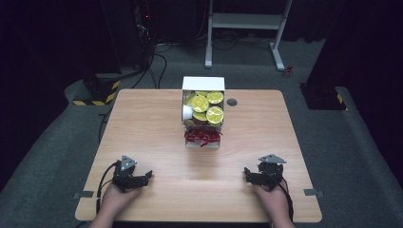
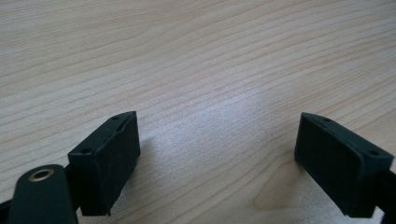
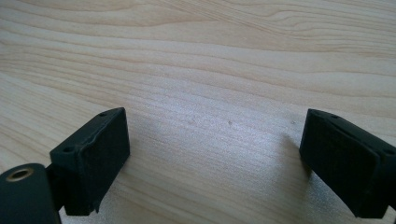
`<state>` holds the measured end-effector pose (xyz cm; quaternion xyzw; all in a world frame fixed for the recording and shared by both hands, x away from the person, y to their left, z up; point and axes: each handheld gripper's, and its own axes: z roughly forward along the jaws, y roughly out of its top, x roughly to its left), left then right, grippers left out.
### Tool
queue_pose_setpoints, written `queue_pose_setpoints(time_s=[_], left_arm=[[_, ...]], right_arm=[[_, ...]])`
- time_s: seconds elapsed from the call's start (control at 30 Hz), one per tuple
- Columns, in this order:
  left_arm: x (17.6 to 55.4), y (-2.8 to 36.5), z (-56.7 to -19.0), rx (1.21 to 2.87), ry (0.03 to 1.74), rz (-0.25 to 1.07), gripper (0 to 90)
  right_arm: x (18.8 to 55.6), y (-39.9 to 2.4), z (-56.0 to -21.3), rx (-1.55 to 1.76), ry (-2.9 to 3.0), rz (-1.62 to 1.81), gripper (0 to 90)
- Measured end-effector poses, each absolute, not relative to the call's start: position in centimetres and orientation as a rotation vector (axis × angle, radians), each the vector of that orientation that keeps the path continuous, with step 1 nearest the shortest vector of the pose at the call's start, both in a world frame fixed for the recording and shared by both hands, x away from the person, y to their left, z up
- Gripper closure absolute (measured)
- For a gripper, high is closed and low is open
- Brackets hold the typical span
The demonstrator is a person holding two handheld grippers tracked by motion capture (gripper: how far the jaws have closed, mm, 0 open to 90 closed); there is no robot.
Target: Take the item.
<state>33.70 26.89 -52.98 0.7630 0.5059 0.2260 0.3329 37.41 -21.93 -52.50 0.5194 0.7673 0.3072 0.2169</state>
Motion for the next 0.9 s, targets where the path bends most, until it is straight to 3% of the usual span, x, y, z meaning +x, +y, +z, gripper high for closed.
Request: queue_pose_setpoints(time_s=[0.9], left_arm=[[33.63, 26.82, -52.97, 1.997, 1.319, 0.590, 14.9]], right_arm=[[37.19, -22.06, -52.50, 1.424, 2.141, 0.862, 8.5]])
